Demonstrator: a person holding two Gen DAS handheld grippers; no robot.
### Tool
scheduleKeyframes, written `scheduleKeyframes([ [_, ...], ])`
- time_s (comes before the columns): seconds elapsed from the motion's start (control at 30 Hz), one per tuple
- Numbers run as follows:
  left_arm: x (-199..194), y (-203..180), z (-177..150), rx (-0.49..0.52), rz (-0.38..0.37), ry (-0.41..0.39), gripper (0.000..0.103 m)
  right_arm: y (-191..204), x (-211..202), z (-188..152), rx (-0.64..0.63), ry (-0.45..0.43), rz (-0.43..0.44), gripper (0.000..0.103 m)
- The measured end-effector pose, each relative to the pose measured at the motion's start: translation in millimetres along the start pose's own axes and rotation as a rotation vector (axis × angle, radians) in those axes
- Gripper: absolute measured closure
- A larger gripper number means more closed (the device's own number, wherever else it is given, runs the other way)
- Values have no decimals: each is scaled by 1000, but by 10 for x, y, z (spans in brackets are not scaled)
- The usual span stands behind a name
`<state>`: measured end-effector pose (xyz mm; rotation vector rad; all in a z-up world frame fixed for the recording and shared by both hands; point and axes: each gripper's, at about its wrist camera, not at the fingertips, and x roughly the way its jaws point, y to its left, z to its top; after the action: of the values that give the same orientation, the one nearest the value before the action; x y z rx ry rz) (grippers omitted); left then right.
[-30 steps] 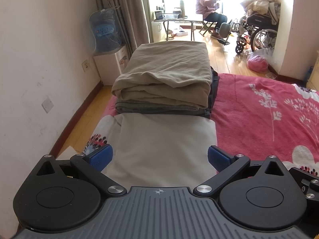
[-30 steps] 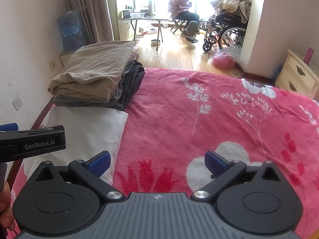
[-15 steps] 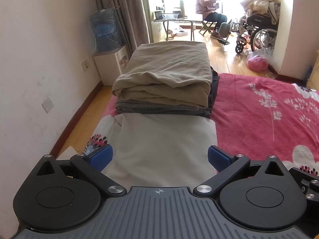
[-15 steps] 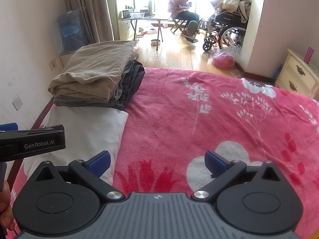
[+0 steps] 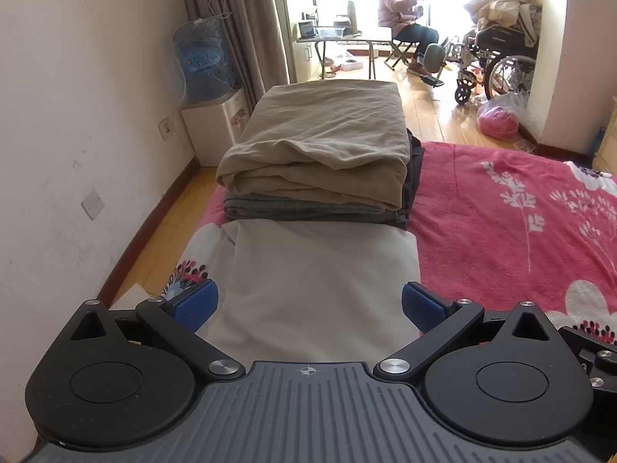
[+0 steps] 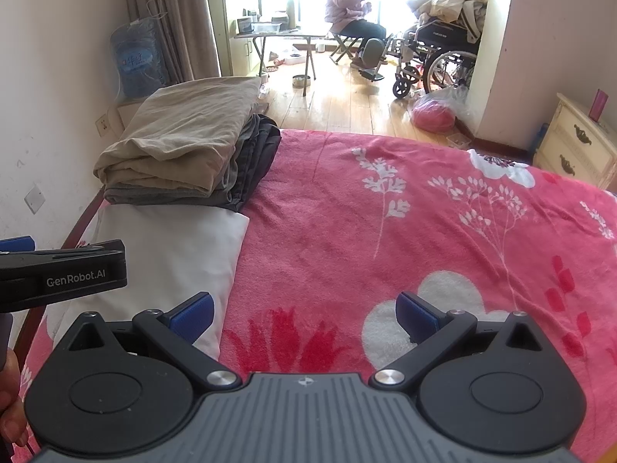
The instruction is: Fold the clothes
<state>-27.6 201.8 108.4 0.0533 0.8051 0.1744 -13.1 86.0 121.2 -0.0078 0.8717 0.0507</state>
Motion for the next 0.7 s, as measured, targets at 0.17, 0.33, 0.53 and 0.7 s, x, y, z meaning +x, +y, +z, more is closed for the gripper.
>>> scheduleKeyframes([
  [0.17,-1,-8,1,-1,2,0,1,6,3,-9,0,0,1,0],
  [0.33,-2,-3,-1,-3,4,-2,1,10,5,-18,0,2,2,0],
  [0.53,-5,4,-5,-3,5,-2,1,8,5,-21,0,1,2,0],
  [0.7,-7,13,-3,-6,10,-1,1,11,7,-29,1,2,5,0],
])
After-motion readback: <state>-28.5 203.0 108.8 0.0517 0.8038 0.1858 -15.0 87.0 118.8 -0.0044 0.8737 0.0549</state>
